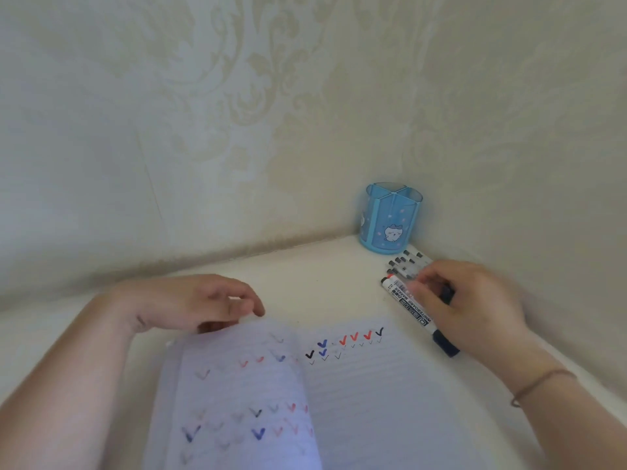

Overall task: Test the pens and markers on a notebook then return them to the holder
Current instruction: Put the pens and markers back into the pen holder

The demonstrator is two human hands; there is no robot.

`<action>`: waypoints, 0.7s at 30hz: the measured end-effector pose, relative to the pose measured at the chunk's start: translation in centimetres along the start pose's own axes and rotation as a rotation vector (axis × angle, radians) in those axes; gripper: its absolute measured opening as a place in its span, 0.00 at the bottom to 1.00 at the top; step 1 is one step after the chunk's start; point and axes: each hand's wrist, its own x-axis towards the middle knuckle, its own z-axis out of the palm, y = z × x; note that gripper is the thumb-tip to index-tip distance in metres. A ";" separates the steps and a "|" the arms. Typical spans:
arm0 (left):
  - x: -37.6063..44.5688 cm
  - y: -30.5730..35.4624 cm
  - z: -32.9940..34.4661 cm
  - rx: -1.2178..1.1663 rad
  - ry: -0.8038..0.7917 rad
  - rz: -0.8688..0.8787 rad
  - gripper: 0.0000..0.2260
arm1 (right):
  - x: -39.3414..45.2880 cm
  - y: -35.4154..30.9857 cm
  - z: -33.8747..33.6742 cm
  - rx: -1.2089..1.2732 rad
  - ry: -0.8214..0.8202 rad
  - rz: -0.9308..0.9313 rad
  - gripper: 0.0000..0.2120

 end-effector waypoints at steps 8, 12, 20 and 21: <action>1.5 4.8 4.5 -0.670 -0.217 0.359 0.34 | -0.7 -0.2 0.5 0.231 0.083 -0.074 0.02; 2.1 11.5 10.8 0.325 -0.005 0.144 0.25 | -0.8 0.0 0.6 0.291 0.081 -0.058 0.05; 9.5 17.5 19.1 0.972 -0.133 -0.289 0.20 | -0.8 0.3 0.8 0.255 0.084 -0.092 0.01; 9.6 17.4 18.9 0.990 -0.145 -0.286 0.18 | -0.9 0.2 0.8 0.250 0.082 -0.095 0.02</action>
